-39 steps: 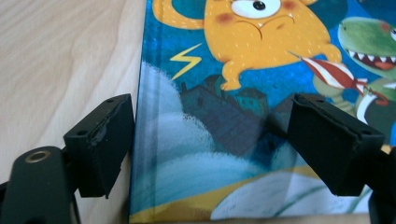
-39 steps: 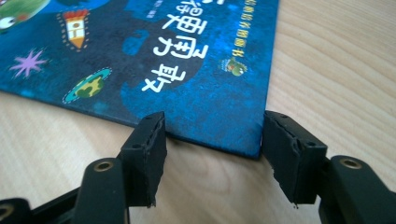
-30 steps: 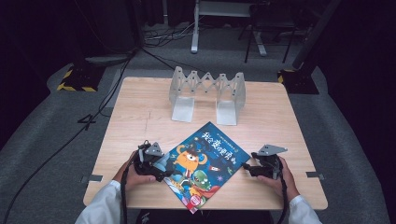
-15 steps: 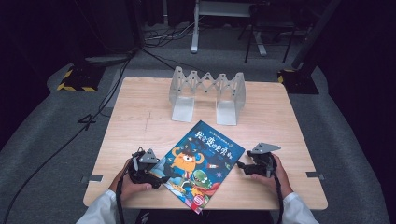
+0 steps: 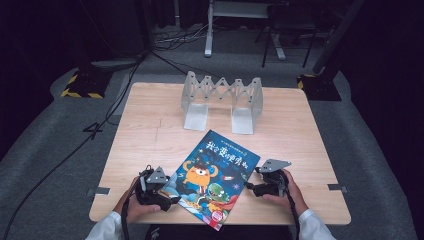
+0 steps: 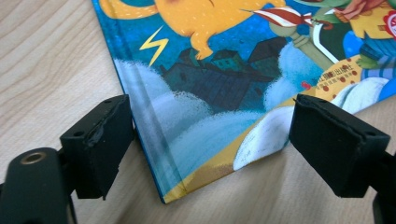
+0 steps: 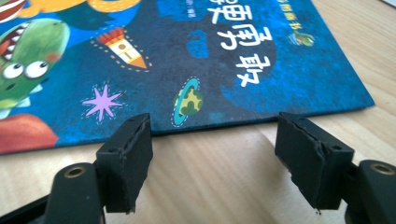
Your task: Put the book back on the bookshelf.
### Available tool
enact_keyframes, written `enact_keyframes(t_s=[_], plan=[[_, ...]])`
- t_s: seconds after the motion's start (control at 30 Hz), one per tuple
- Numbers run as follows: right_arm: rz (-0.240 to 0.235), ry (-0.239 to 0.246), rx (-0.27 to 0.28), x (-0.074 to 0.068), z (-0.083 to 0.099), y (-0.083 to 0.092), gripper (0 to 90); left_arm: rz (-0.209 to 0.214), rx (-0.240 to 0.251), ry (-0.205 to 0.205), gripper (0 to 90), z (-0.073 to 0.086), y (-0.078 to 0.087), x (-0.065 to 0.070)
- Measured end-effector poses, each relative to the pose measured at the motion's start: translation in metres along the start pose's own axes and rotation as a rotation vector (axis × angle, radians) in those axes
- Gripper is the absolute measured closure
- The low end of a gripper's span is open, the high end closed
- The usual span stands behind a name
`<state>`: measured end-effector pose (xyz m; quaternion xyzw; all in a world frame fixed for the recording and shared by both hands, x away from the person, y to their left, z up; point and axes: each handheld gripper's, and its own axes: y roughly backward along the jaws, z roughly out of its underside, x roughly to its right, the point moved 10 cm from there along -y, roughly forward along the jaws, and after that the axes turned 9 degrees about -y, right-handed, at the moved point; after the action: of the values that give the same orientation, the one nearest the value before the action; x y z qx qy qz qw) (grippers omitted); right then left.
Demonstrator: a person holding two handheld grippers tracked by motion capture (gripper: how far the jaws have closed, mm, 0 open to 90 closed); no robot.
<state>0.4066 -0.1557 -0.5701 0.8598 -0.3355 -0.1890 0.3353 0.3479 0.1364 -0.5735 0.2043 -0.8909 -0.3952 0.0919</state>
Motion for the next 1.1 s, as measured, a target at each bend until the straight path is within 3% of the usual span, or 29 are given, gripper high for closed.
enact_keyframes(t_s=[0.03,0.07,0.13,0.43,0.5,0.6,0.67,0.73,0.83,0.9,1.1], plan=[[0.004,-0.006,-0.001,0.003,-0.002,-0.002,27.6,0.002,-0.008,-0.019,11.0,0.000,-0.001,0.001],[0.006,-0.005,0.000,0.005,-0.003,-0.003,27.7,-0.024,-0.048,-0.089,9.0,0.002,-0.004,0.005],[0.016,-0.010,0.000,0.009,-0.006,-0.004,28.2,-0.036,-0.054,-0.083,5.7,-0.001,-0.007,0.008],[0.052,-0.050,0.010,0.027,-0.013,-0.009,26.7,-0.031,-0.042,-0.087,7.6,-0.007,-0.013,0.011],[0.072,-0.058,0.009,0.031,-0.014,-0.008,27.5,-0.016,-0.042,-0.092,7.7,-0.009,-0.014,0.014],[0.118,-0.075,0.020,0.042,-0.013,-0.005,32.7,0.033,0.010,-0.053,13.1,-0.017,-0.017,0.021],[0.095,-0.094,0.020,0.043,-0.011,-0.002,39.5,0.060,0.038,-0.024,16.1,-0.021,-0.017,0.022],[0.080,-0.093,0.015,0.042,-0.010,-0.001,39.1,0.079,0.051,-0.014,16.1,-0.023,-0.018,0.024],[0.054,-0.067,0.005,0.036,-0.003,0.005,38.9,0.084,0.042,-0.030,16.4,-0.027,-0.022,0.030],[0.043,-0.052,-0.002,0.032,0.004,0.011,38.6,0.083,0.032,-0.064,16.4,-0.030,-0.026,0.036],[0.042,-0.046,-0.010,0.028,0.018,0.025,36.3,0.120,0.043,-0.060,17.6,-0.038,-0.032,0.045]])
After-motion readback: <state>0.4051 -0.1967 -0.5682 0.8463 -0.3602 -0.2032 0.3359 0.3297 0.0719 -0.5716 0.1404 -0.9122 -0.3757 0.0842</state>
